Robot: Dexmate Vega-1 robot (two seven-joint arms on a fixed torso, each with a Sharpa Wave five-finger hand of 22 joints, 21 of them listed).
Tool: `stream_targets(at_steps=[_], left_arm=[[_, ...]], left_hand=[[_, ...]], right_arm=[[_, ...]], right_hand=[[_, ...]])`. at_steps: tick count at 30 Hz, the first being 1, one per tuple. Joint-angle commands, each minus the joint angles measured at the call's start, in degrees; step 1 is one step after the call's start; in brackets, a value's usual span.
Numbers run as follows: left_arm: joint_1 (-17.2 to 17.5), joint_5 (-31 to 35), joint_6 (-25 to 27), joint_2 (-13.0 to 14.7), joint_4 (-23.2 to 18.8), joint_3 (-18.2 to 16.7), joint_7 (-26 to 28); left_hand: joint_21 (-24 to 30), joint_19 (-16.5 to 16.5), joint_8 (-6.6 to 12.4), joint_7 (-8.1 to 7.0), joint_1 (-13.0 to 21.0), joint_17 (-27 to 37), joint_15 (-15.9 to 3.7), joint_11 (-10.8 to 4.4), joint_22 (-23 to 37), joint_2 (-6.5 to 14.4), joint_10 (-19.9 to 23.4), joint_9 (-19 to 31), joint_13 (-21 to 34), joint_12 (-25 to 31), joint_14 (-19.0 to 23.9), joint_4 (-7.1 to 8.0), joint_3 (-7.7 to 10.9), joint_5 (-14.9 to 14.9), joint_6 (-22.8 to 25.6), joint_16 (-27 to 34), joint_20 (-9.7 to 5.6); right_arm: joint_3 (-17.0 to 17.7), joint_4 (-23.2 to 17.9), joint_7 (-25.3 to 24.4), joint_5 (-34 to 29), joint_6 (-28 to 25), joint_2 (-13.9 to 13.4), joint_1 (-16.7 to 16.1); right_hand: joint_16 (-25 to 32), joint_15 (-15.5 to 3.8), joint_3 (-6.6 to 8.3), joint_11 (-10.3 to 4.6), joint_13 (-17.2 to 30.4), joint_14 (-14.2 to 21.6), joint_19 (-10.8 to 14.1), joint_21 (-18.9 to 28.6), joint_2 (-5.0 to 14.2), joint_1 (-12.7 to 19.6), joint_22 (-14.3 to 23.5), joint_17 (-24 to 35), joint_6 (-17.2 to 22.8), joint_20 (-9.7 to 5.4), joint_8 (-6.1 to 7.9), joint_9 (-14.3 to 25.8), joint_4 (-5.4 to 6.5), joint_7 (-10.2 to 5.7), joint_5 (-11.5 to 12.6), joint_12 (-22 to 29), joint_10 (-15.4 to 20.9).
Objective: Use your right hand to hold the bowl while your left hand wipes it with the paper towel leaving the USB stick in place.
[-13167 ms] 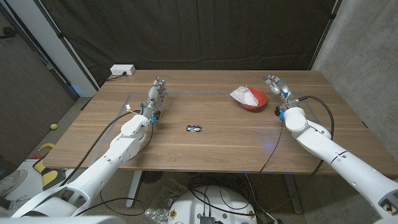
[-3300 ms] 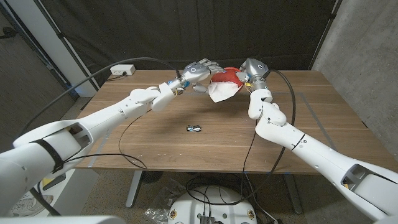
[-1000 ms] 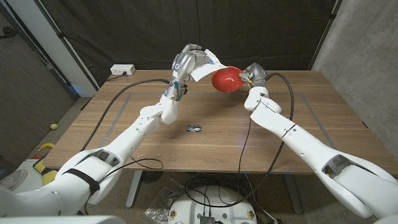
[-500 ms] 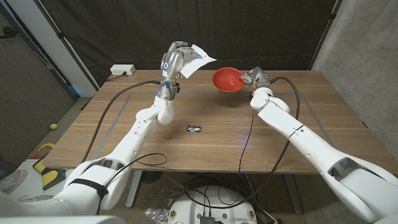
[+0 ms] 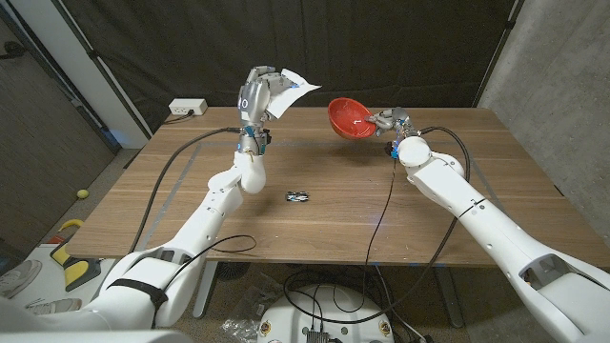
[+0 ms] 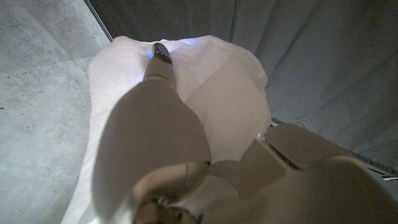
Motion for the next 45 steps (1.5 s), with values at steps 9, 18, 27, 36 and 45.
stream_targets(at_steps=[9, 18, 27, 36, 45], left_arm=[[-1.8, -39.8, 4.5, 7.3, -1.1, 13.5, -17.9], [-3.1, -45.4, 6.0, 8.8, -2.1, 16.6, -22.9], [-4.4, -46.5, 6.4, 9.6, -3.0, 18.7, -25.1], [-5.6, -48.3, 7.2, 10.8, -4.7, 20.4, -31.1], [-6.8, -50.6, 8.6, 12.3, -6.3, 21.4, -38.9]], left_hand=[[0.8, 0.3, -2.44, -0.10, -0.1, 2.0, -6.38, -0.15, 0.2, -0.6, 1.2, 0.0, -0.2, -1.8, 1.1, 0.04, -0.18, 0.4, -1.0, 0.3, -0.97], [1.1, 0.3, -3.28, 0.63, -0.5, 2.8, -6.31, -0.22, 0.2, -0.1, 1.3, 0.1, 0.1, -2.3, 1.3, 0.54, -0.24, 0.9, -1.5, 0.3, -0.21], [1.3, -0.1, -4.24, 0.96, -1.0, 3.2, -6.18, -0.35, 0.2, 0.4, 0.9, 0.3, 0.4, -2.9, 0.7, 1.21, -0.27, 1.2, -2.8, -0.1, 0.38], [1.6, 0.0, -4.57, 1.76, -0.6, 3.6, -6.27, -0.44, 0.2, 0.7, 0.9, 0.3, 0.7, -3.3, 0.8, 1.22, 0.01, 1.5, -2.6, -0.1, 0.52], [1.9, -0.1, -5.56, 2.63, -0.6, 4.0, -6.12, -0.42, 0.3, 0.9, 1.0, 0.4, 1.0, -3.6, 0.9, 1.46, 0.12, 1.7, -3.7, -0.1, 1.21]], right_arm=[[1.5, -3.1, 3.7, 10.2, 7.2, -2.8, -2.3], [-0.3, -4.6, 3.1, 8.8, 7.0, -4.3, -2.0], [-3.4, -6.9, 0.9, 4.2, 3.0, -5.2, -0.8], [-4.1, -8.2, 0.5, 2.7, 2.2, -4.9, -0.5], [-3.3, -9.8, 0.6, 2.6, 3.6, -5.2, -1.6]], right_hand=[[0.0, -1.61, -0.35, 0.18, 0.3, 0.8, 0.1, -0.3, 0.86, 1.2, 0.2, 0.2, 0.3, -6.69, 0.30, 0.3, -0.10, 0.57, 0.2, -0.1, -0.1], [-0.3, -1.61, -0.57, 0.23, 0.5, 0.5, 0.2, -0.4, 0.94, 1.2, 0.2, 0.1, 0.3, -6.60, 0.30, 0.4, 0.00, 0.65, 0.2, -0.2, -0.1], [-0.5, -1.62, -0.84, 0.34, 0.4, 0.5, 0.2, -0.5, 0.99, 1.3, 0.2, 0.0, 0.3, -6.58, 0.23, 0.3, 0.04, 0.53, 0.1, -0.4, -0.1], [-0.5, -1.62, -1.07, 0.29, 0.7, 0.7, 0.1, -0.5, 1.08, 1.3, 0.2, 0.1, 0.2, -6.55, 0.21, 0.3, 0.09, 0.67, 0.1, -0.4, -0.2], [-0.7, -1.62, -1.23, 0.21, 0.4, 0.6, 0.1, -0.5, 1.18, 1.4, 0.3, -0.1, 0.2, -6.61, 0.19, 0.3, 0.09, 0.65, 0.1, -0.7, 0.0]])
